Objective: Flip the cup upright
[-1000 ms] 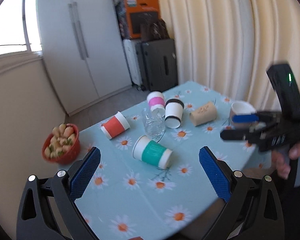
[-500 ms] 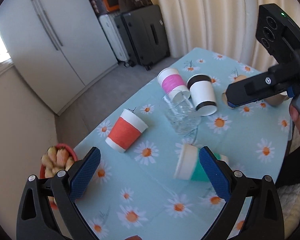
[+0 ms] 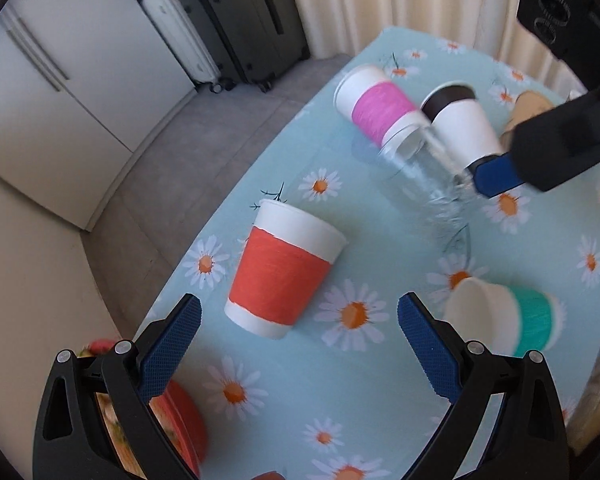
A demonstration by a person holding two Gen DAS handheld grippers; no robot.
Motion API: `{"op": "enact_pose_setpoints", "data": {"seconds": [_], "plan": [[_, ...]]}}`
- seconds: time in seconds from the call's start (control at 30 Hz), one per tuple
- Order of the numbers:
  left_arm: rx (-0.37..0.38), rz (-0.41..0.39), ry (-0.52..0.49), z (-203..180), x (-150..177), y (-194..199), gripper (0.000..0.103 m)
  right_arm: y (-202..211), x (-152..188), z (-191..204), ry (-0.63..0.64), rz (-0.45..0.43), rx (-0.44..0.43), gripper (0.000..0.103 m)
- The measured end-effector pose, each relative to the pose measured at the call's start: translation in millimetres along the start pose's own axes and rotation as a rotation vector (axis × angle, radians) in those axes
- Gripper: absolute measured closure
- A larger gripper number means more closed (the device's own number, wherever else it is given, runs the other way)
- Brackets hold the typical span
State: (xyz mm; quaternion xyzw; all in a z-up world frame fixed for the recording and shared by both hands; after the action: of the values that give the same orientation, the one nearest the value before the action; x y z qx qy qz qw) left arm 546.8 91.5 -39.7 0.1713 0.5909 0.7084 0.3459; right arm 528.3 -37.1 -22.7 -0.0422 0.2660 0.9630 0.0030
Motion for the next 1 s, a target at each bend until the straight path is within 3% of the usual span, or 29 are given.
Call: {"op": "enact_pose_setpoints", "data": {"seconds": [0.07, 0.13, 0.17, 0.47, 0.8, 0.87, 0.93, 1.0], "plan": [[0.006, 0.009, -0.018, 3, -5, -10, 0.007, 0, -3, -5, -0.007, -0.005, 0.017, 0.036], [0.023, 0.021, -0.025, 6, -10, -18, 0.019, -2, -5, -13, -0.032, 0.005, 0.017, 0.036], [0.021, 0.029, -0.031, 9, -13, -23, 0.020, -2, -7, -17, -0.044, 0.011, 0.010, 0.036], [0.039, 0.082, -0.087, 15, -22, -48, 0.020, 0, -10, -15, -0.039, 0.028, -0.010, 0.036], [0.078, 0.112, -0.080, 9, -29, -72, 0.020, -3, -9, -16, -0.037, 0.045, 0.007, 0.036], [0.087, 0.112, -0.082, 8, -28, -72, 0.026, -2, -9, -17, -0.033, 0.037, 0.027, 0.036], [0.084, 0.113, -0.076, 9, -28, -72, 0.040, -1, -9, -18, -0.036, 0.037, 0.026, 0.036], [0.078, 0.102, -0.060, 12, -27, -70, 0.040, -2, -7, -18, -0.033, 0.038, 0.038, 0.036]]}}
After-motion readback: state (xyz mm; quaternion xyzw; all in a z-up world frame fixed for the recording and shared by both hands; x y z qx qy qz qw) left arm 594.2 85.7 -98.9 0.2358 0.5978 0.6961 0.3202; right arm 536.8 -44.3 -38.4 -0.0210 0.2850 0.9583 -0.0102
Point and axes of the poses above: each gripper's, at about its wrist camera, not at the fingertips, and y roughly against the way its jaws point, z to its left, x to its underside, the point moved 3 cm from there along -y, roughly the way its jaws point, and after that the axes turned 12 degrees about z, right-handed, at the moved point
